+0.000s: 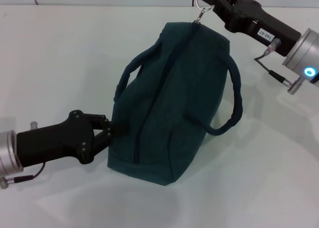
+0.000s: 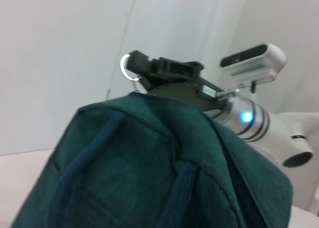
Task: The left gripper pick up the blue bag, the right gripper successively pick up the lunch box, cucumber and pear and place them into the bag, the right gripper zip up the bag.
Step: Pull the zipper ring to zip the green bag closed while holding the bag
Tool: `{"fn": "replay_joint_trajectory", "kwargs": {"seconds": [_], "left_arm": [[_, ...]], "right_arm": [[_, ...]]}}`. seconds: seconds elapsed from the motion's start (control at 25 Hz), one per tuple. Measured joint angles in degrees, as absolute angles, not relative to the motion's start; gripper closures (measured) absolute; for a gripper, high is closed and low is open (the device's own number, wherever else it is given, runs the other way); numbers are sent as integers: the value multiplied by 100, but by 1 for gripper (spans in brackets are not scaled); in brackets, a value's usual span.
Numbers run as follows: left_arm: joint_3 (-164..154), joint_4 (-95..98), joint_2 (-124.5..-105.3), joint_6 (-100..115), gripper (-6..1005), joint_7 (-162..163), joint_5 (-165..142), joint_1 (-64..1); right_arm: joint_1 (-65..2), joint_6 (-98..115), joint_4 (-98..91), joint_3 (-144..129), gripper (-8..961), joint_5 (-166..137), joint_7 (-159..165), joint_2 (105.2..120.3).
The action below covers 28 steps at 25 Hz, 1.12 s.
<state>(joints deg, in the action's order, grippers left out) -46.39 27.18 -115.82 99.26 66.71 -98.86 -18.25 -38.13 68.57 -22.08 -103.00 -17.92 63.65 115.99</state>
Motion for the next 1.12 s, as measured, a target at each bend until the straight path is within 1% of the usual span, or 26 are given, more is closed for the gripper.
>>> {"fn": "replay_joint_trajectory", "kwargs": {"seconds": [0.28, 0.48, 0.68, 0.8, 0.92, 1.04, 1.12], "left_arm": [[-4036, 2725, -11703, 9704, 945, 6625, -9867, -1815], [-3489, 2790, -11766, 9802, 883, 6578, -9799, -1766], [-3282, 3242, -11939, 9897, 754, 6609, -9385, -1631], [-3396, 3697, -11938, 9901, 676, 7244, -9397, -1716], [-3509, 4452, -11906, 9901, 555, 8446, -9660, -1982], [-3799, 5591, -11949, 9866, 435, 9592, -9943, -2235], [-4159, 6216, -11954, 9767, 394, 10194, -10040, -2326]], "right_arm": [[-3768, 6837, -2079, -10276, 899, -1629, 6556, 11617], [-3675, 6851, -2072, -10237, 898, -1569, 6604, 11619], [-3674, 6858, -2072, -10234, 896, -1542, 6640, 11620], [-3674, 6861, -2072, -10234, 896, -1491, 6648, 11619], [-3674, 6866, -2073, -10237, 895, -1479, 6651, 11619], [-3673, 6861, -2074, -10238, 894, -1451, 6652, 11619], [-3674, 6847, -2075, -10239, 894, -1391, 6652, 11619]]}}
